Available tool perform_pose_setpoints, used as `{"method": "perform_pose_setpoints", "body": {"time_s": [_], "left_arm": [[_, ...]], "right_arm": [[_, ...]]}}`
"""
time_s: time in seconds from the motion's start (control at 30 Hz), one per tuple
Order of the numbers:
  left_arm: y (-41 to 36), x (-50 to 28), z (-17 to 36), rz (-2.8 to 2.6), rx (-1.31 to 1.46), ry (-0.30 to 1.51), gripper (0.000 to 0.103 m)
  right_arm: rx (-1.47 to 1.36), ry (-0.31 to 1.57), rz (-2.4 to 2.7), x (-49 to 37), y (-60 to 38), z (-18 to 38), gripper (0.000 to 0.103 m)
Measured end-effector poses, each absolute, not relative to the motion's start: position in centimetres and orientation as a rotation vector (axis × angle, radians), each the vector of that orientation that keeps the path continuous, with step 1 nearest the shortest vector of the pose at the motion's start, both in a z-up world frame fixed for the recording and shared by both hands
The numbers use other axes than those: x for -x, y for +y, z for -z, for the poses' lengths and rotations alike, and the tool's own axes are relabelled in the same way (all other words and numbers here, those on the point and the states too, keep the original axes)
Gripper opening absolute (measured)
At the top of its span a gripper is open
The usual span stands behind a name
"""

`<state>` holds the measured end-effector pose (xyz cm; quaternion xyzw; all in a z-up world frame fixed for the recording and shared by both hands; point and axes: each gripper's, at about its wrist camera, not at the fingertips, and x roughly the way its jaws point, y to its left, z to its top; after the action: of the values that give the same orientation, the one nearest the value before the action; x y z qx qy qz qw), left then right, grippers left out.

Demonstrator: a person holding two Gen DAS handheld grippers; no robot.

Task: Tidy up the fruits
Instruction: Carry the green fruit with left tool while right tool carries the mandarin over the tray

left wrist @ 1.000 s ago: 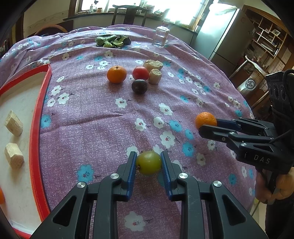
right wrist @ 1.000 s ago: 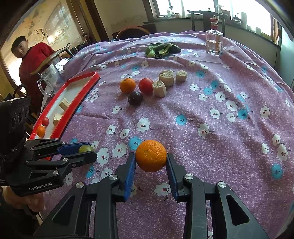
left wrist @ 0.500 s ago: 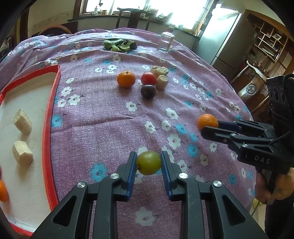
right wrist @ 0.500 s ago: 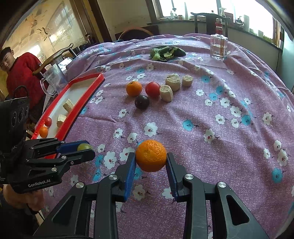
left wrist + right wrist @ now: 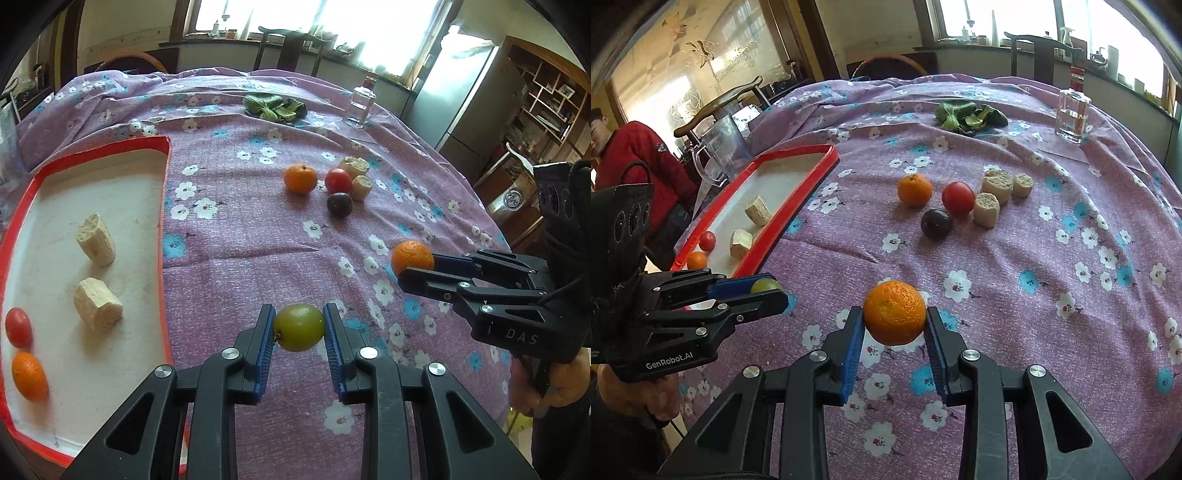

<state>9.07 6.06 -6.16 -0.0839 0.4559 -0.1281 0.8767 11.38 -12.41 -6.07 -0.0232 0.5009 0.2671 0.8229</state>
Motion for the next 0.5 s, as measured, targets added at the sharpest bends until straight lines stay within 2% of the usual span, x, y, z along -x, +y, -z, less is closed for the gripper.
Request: {"method": "perform_pose_setpoints", "body": {"time_s": [0.5], "left_arm": [[15.4, -7.1, 3.8, 0.112, 0.232, 0.898, 0.026]], "right_arm": [[0.07, 1.029, -0.693, -13.1, -4.7, 4.1, 0.033]]}}
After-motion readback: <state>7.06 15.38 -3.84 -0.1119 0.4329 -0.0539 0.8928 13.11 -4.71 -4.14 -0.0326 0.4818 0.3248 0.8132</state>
